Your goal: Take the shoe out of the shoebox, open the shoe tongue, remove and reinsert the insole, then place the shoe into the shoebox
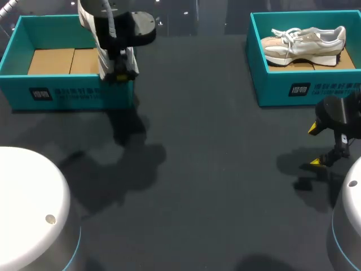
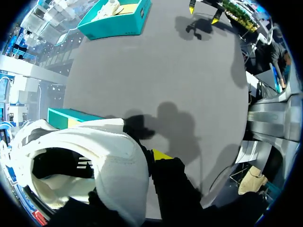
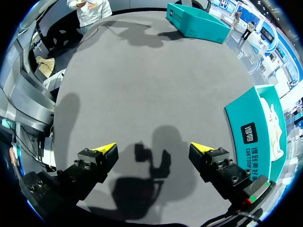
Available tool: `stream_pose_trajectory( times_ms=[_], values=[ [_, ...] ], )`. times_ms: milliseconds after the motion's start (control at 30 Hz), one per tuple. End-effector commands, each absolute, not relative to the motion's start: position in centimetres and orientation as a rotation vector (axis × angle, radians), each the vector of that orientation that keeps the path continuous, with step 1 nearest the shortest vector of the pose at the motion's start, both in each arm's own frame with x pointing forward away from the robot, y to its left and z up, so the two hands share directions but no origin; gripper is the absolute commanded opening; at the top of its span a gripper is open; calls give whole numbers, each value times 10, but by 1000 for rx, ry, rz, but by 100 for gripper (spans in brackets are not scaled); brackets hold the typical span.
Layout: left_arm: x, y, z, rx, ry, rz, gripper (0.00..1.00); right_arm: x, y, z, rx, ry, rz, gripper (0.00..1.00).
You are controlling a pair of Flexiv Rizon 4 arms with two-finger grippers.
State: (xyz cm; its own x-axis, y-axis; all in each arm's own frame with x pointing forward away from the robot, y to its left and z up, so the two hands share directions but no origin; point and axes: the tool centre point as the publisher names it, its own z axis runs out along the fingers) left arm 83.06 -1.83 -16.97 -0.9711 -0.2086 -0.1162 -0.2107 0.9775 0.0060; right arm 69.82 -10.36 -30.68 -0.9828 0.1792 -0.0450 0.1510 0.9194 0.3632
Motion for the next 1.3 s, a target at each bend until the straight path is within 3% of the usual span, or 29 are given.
stream_pose_trajectory(
  times_ms=[33,567,1300],
  values=[
    [828,-1,-166,-313,3009,-39,0,697,-103,-307,261,3000,552,100],
    [838,4,-152,-230,2994,-45,0,697,-103,-307,261,3000,552,100],
    [923,102,-142,-314,2917,29,0,697,-103,-307,261,3000,552,100]
  ],
)
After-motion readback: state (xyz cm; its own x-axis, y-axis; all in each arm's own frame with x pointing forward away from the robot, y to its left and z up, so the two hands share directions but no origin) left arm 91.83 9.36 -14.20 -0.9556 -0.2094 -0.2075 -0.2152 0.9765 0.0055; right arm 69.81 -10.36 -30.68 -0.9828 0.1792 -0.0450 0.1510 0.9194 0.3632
